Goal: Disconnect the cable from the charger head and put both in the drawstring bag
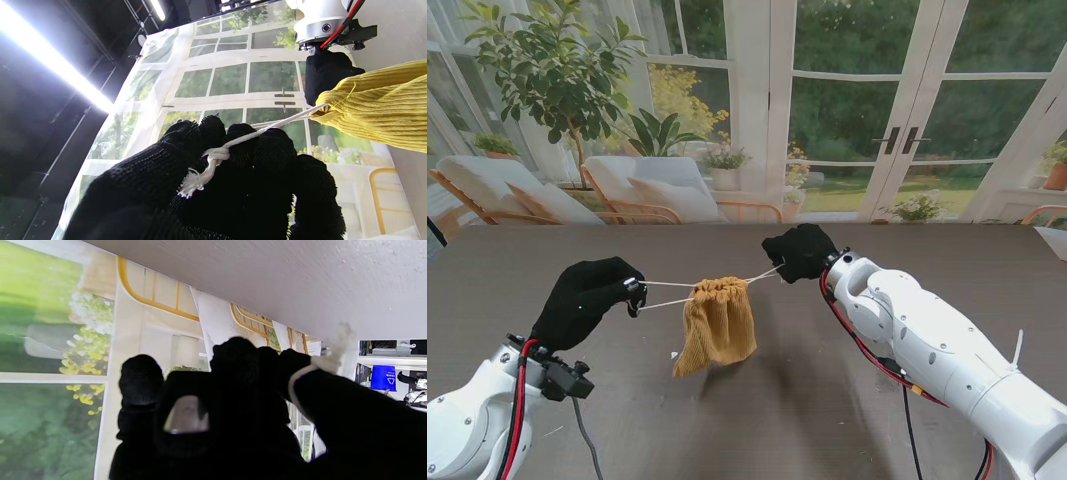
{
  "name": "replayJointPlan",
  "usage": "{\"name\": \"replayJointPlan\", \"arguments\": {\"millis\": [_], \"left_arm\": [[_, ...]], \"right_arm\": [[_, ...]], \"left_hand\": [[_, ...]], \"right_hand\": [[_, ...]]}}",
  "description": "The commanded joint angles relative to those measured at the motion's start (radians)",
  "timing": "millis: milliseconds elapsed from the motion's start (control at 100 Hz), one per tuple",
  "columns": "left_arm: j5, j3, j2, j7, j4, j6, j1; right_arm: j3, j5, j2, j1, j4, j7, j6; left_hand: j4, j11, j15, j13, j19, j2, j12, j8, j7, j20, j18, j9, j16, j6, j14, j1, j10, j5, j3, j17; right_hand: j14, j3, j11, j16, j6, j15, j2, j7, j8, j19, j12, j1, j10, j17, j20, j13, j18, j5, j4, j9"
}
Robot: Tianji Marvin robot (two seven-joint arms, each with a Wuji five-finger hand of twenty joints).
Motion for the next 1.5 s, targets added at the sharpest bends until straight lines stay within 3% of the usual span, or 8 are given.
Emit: {"name": "replayJointPlan", "arguments": {"millis": [0, 810, 1280, 1490], "left_arm": [[-0.002, -0.01, -0.006, -0.01, -0.02, -0.008, 0.015], [0.021, -0.048, -0.012, 0.032, -0.054, -0.001, 0.078], [0.04, -0.028, -0.016, 0.059, -0.055, 0.032, 0.056], [0.065, -0.002, -0.018, 0.074, -0.025, 0.064, 0.011]], "right_arm": [[0.001, 0.001, 0.007, 0.011, 0.024, 0.025, 0.007], [0.005, 0.025, 0.019, 0.058, 0.091, 0.102, 0.047], [0.002, 0.04, 0.019, 0.067, 0.114, 0.117, 0.057], [0.016, 0.035, 0.019, 0.04, 0.08, 0.119, 0.061]], "left_hand": [[0.011, 0.042, 0.026, 0.043, 0.048, 0.013, 0.01, 0.036, 0.118, -0.023, -0.046, 0.047, 0.011, -0.028, 0.02, 0.054, -0.048, 0.022, 0.056, 0.033], [0.011, 0.041, 0.025, 0.046, 0.051, 0.011, 0.011, 0.034, 0.119, -0.03, -0.049, 0.048, 0.008, -0.027, 0.016, 0.055, -0.048, 0.023, 0.058, 0.036], [0.012, 0.035, 0.02, 0.033, 0.048, 0.012, 0.011, 0.024, 0.106, -0.035, -0.053, 0.04, 0.008, -0.023, 0.019, 0.057, -0.041, 0.017, 0.055, 0.025], [0.035, 0.004, -0.009, -0.016, 0.028, 0.02, 0.016, -0.013, 0.076, -0.029, -0.068, 0.009, 0.005, -0.015, 0.032, 0.088, -0.02, 0.007, 0.008, -0.022]], "right_hand": [[-0.117, 0.015, -0.003, 0.006, -0.044, 0.008, 0.011, 0.074, 0.026, 0.0, 0.021, 0.051, 0.023, 0.41, 0.018, 0.01, -0.023, -0.011, -0.008, 0.072], [-0.117, 0.005, -0.008, 0.006, -0.047, 0.003, 0.018, 0.075, 0.025, -0.013, 0.027, 0.055, 0.025, 0.407, 0.021, 0.01, -0.024, -0.016, -0.009, 0.065], [-0.096, -0.004, -0.015, 0.001, -0.049, -0.013, 0.025, 0.071, 0.023, -0.031, 0.028, 0.052, 0.039, 0.4, 0.021, 0.009, -0.012, -0.024, -0.002, 0.056], [-0.077, -0.028, -0.022, -0.008, -0.055, -0.031, 0.042, 0.064, 0.018, -0.046, 0.028, 0.05, 0.046, 0.386, 0.022, 0.008, -0.006, -0.044, 0.009, 0.041]]}}
